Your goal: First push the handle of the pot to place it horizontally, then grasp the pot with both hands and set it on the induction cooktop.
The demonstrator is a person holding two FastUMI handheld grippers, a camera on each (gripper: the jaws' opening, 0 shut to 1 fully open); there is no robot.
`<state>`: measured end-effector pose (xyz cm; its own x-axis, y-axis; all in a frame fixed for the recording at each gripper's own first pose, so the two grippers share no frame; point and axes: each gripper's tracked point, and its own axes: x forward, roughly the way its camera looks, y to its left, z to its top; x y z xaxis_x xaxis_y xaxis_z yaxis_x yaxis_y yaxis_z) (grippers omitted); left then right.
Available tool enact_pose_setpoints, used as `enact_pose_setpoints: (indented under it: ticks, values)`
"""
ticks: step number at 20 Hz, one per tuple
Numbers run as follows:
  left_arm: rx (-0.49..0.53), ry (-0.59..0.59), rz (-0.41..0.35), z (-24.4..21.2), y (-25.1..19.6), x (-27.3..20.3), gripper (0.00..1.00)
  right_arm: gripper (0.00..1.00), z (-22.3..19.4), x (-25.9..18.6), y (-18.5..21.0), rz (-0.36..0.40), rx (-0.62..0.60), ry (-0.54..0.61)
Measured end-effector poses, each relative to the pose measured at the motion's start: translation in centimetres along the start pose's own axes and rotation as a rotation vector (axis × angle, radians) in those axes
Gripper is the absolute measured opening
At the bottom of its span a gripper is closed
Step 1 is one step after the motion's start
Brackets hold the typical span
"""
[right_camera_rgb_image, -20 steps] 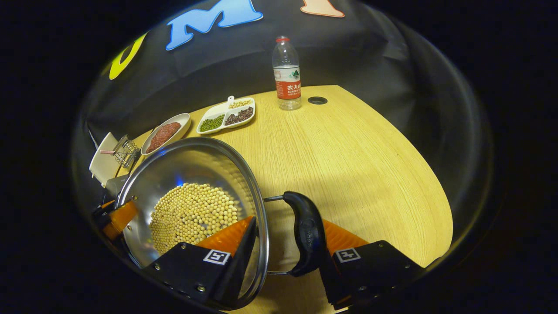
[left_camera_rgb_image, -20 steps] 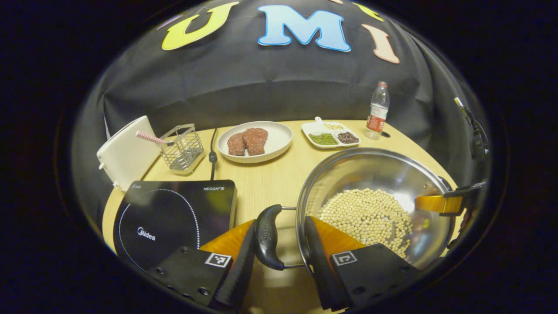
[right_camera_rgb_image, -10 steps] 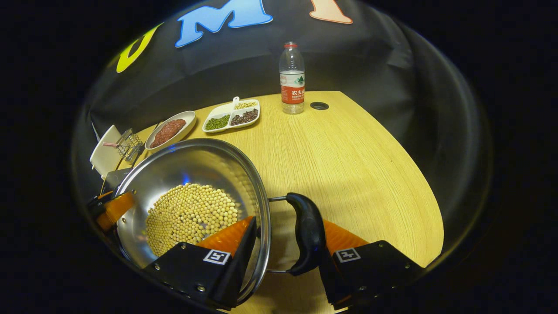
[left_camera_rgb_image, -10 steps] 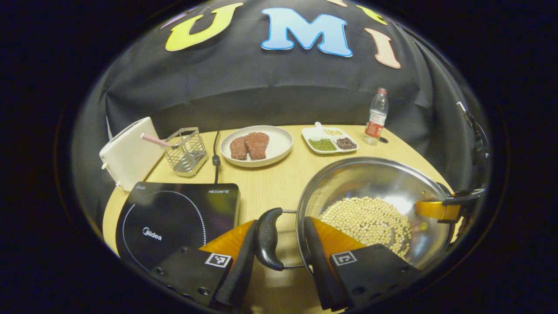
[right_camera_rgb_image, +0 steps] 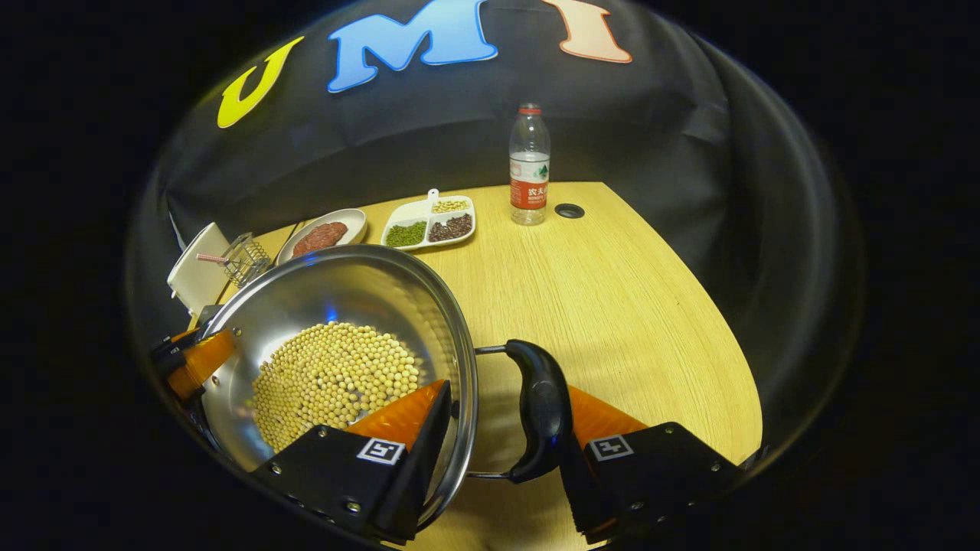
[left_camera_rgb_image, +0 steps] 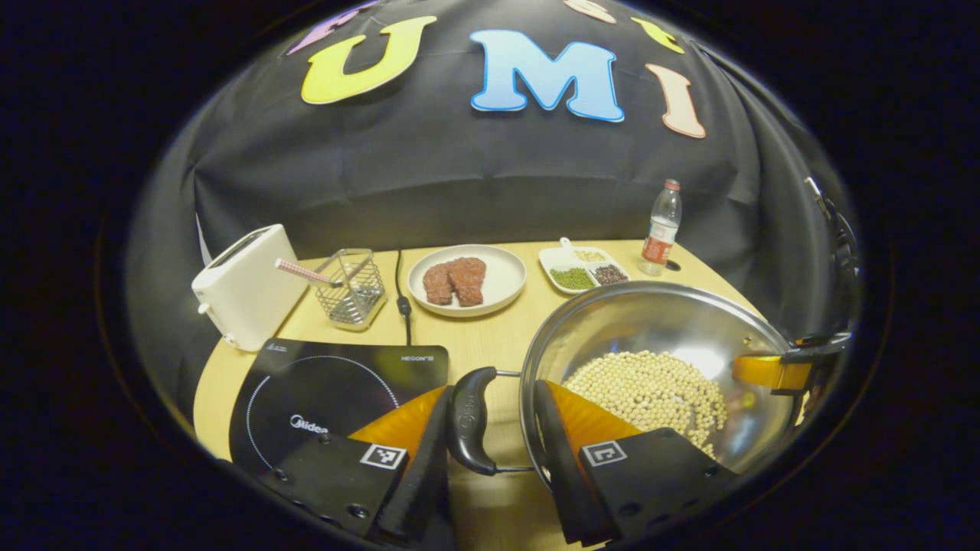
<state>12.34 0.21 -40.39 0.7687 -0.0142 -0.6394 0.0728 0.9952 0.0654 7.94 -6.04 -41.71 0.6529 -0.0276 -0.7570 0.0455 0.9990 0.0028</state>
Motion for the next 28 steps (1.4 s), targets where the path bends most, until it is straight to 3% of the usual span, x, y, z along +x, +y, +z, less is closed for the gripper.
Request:
enact_pose_setpoints:
  ticks: [1,6,8,11,12,14,16,17,21,25,26,28]
  values:
    - [-0.002,-0.003,0.001,0.2,0.5,-0.4,0.69,0.73,0.2,-0.5,0.4,0.001,-0.001,-0.004]
    - [-0.007,-0.018,0.015,1.1,3.8,-2.4,0.72,0.72,1.1,-3.2,2.7,0.013,-0.018,-0.020]
    - [-0.018,-0.027,0.019,1.5,5.2,-3.2,0.65,0.71,1.3,-4.1,3.4,0.017,-0.022,-0.021]
    - [-0.018,-0.043,0.028,2.3,7.3,-4.2,0.72,0.71,1.5,-4.5,4.9,0.024,-0.018,-0.024]
    - [-0.021,-0.048,0.030,2.6,7.9,-4.5,0.65,0.71,1.7,-4.8,5.4,0.026,-0.018,-0.025]
    - [-0.027,-0.058,0.035,3.1,9.2,-5.0,0.65,0.71,2.2,-5.3,6.6,0.028,-0.024,-0.030]
    - [-0.034,-0.066,0.043,3.5,10.7,-5.5,0.72,0.71,2.4,-5.3,7.1,0.033,-0.036,-0.033]
    - [-0.038,-0.069,0.047,3.6,11.4,-5.8,0.69,0.71,2.5,-5.4,7.6,0.037,-0.041,-0.034]
    - [-0.052,-0.078,0.064,3.7,14.3,-6.6,0.72,0.71,2.9,-6.2,10.7,0.049,-0.060,-0.040]
    - [-0.054,-0.090,0.081,3.8,17.3,-7.5,0.65,0.71,2.8,-6.4,13.7,0.061,-0.067,-0.039]
    - [-0.057,-0.089,0.083,3.6,18.0,-7.6,0.72,0.71,2.7,-6.4,14.4,0.062,-0.069,-0.038]
    - [-0.064,-0.088,0.087,3.1,19.4,-7.7,0.69,0.71,2.7,-6.2,15.8,0.063,-0.080,-0.040]
